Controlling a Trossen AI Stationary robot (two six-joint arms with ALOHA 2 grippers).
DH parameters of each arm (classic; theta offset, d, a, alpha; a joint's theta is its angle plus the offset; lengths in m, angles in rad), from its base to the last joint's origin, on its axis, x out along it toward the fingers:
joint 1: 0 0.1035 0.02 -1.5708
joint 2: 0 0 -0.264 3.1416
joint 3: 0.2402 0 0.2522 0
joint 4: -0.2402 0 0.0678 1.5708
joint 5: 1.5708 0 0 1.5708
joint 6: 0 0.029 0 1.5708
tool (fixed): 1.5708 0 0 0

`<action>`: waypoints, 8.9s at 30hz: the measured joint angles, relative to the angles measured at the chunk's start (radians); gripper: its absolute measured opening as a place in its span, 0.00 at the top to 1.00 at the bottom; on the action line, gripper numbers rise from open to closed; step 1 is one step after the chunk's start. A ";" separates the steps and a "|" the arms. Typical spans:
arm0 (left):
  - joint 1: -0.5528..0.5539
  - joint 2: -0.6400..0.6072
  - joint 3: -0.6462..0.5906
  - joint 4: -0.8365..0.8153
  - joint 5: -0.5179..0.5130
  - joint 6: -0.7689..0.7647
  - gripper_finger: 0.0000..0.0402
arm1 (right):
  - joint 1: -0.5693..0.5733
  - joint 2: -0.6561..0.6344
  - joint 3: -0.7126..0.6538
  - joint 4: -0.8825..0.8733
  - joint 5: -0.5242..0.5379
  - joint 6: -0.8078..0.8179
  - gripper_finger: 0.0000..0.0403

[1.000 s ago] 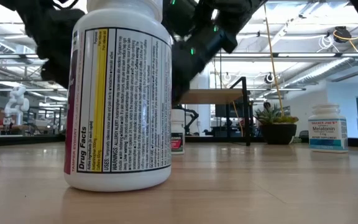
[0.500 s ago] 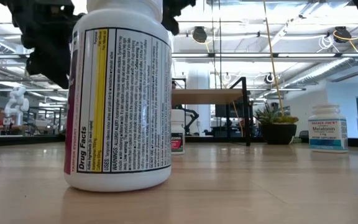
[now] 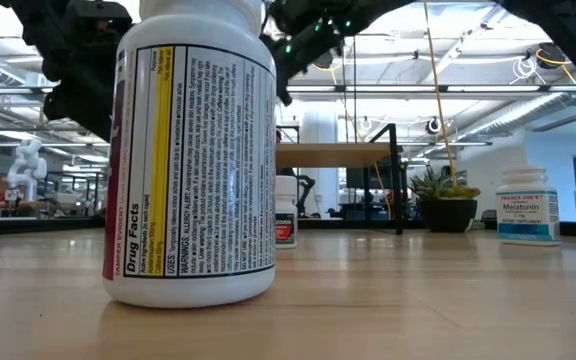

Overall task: Pick and place medicine bottles onto shelf by color
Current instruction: Put the orange pill bottle on the shelf, then put the small white and black pill bottle on the shelf, then put the purple and white pill bottle on the shelf

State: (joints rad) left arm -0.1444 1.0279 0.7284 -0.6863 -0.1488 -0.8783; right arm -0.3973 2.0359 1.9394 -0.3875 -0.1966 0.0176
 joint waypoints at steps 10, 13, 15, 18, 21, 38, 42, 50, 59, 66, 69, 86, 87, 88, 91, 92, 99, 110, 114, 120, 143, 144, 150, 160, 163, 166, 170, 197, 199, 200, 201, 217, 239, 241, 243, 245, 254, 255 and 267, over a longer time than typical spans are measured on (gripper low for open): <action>0.000 0.000 0.000 0.001 -0.002 -0.063 0.48 | 0.024 0.025 -0.001 -0.020 0.131 -0.094 0.48; 0.000 0.000 0.000 0.001 -0.006 -0.095 0.48 | 0.007 0.026 -0.001 -0.018 0.151 -0.094 0.48; 0.000 0.000 0.000 0.001 -0.007 -0.118 0.48 | -0.002 0.026 -0.001 0.004 0.144 -0.093 0.48; 0.000 0.000 0.000 0.001 -0.007 -0.130 0.48 | -0.004 0.026 -0.001 0.063 0.141 -0.094 0.47; 0.000 0.000 0.000 0.001 -0.007 -0.131 0.48 | -0.001 0.026 0.001 0.083 0.138 -0.090 0.42; 0.000 0.000 0.000 0.003 0.018 -0.187 0.48 | 0.015 0.039 0.000 -0.014 0.142 -0.080 0.33; -0.005 0.000 0.000 0.003 0.018 -0.198 0.48 | 0.021 -0.013 -0.001 -0.026 0.170 -0.086 0.34; -0.016 0.000 0.000 0.005 0.020 -0.167 0.48 | 0.076 -0.145 0.001 -0.170 0.162 -0.079 0.34; -0.027 0.000 0.000 0.003 0.010 -0.055 0.48 | 0.272 -0.199 -0.126 -0.264 -0.016 -0.044 0.34; -0.027 0.000 0.000 0.000 0.007 0.017 0.48 | 0.405 -0.195 -0.432 -0.044 -0.005 0.054 0.34; -0.027 0.000 0.000 0.000 0.007 0.021 0.48 | 0.435 -0.196 -0.547 0.087 0.059 0.100 0.34; -0.025 0.000 0.000 0.001 -0.040 0.030 0.48 | 0.452 -0.196 -0.859 0.432 0.098 0.122 0.35; -0.024 0.000 0.000 0.001 -0.042 0.030 0.48 | 0.451 -0.196 -0.860 0.434 0.096 0.120 0.36; -0.023 0.000 0.000 0.001 -0.044 0.030 0.48 | 0.451 -0.197 -0.860 0.434 0.095 0.120 0.37; -0.016 0.000 0.000 0.001 -0.044 0.020 0.48 | 0.451 -0.197 -0.860 0.442 0.090 0.108 0.44; -0.012 0.000 0.000 0.001 -0.044 0.018 0.48 | 0.451 -0.196 -0.860 0.450 0.090 0.096 0.45; 0.018 0.000 0.000 0.001 -0.045 0.014 0.48 | 0.445 -0.197 -0.860 0.481 0.062 0.075 0.52; 0.033 0.000 0.000 0.002 -0.046 0.031 0.48 | 0.397 -0.258 -0.839 0.416 0.048 0.073 0.65; 0.033 0.000 0.000 0.001 -0.061 0.013 0.48 | 0.343 -0.348 -0.760 0.321 0.036 0.069 0.62; 0.035 0.001 0.000 0.007 -0.145 -0.022 0.48 | 0.175 -0.379 -0.508 0.089 -0.016 0.022 0.62; 0.039 0.000 0.000 0.004 -0.176 -0.091 0.48 | -0.218 -0.046 -0.097 -0.079 -0.125 -0.272 0.61; 0.045 0.000 0.000 0.003 -0.176 -0.082 0.48 | -0.219 -0.046 -0.097 -0.078 -0.125 -0.273 0.61; 0.092 0.001 0.000 0.000 -0.180 -0.055 0.48 | -0.224 -0.046 -0.097 -0.075 -0.125 -0.277 0.61; 0.160 0.000 0.000 0.001 -0.167 0.004 0.48 | -0.223 -0.048 -0.099 -0.063 -0.119 -0.246 0.43; 0.165 0.000 0.000 0.001 -0.147 0.006 0.48 | -0.223 -0.060 -0.100 -0.052 -0.114 -0.218 0.34; 0.175 -0.012 0.000 -0.002 -0.072 0.024 0.48 | -0.223 -0.094 -0.100 -0.045 -0.081 -0.217 0.26; 0.178 -0.045 0.000 -0.001 0.058 0.095 0.48 | -0.207 -0.158 -0.100 -0.089 -0.064 -0.218 0.20; -0.128 -0.052 0.000 0.074 0.015 0.450 0.48 | 0.714 -0.292 -0.457 0.331 0.120 -0.038 0.21; -0.150 -0.052 0.000 0.113 0.015 0.450 0.48 | 0.751 -0.278 -0.530 0.501 0.160 -0.009 0.21; -0.160 -0.052 0.000 0.126 0.015 0.448 0.48 | 0.767 -0.272 -0.555 0.544 0.190 0.011 0.21; -0.170 -0.052 0.000 0.138 0.015 0.447 0.48 | 0.780 -0.265 -0.571 0.556 0.213 0.032 0.21; -0.254 -0.028 0.000 0.163 -0.010 0.394 0.48 | 0.821 -0.118 -0.575 0.485 0.197 0.144 0.11; -0.271 0.072 0.000 0.168 0.006 0.323 0.48 | 0.791 -0.085 -0.574 0.482 0.170 0.059 0.38; -0.271 0.072 0.000 0.167 -0.002 0.317 0.48 | 0.782 -0.090 -0.574 0.480 0.151 0.080 0.42; -0.271 0.072 0.000 0.168 -0.008 0.315 0.48 | 0.773 -0.096 -0.575 0.479 0.140 0.094 0.42; -0.269 0.072 0.000 0.167 -0.014 0.314 0.48 | 0.760 -0.116 -0.575 0.472 0.139 0.093 0.42; -0.250 0.072 0.000 0.168 -0.130 0.231 0.48 | 0.528 -0.329 -0.575 0.277 0.144 0.037 0.40; -0.240 0.072 0.000 0.168 -0.143 0.221 0.48 | 0.486 -0.353 -0.575 0.246 0.143 0.032 0.40; -0.087 0.072 0.000 0.242 -0.151 0.222 0.48 | 0.047 -0.350 -0.294 -0.050 0.024 -0.143 0.40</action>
State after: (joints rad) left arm -0.2316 1.0996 0.7286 -0.4443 -0.2993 -0.6565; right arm -0.3504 1.6860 1.6450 -0.4379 -0.1728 -0.1252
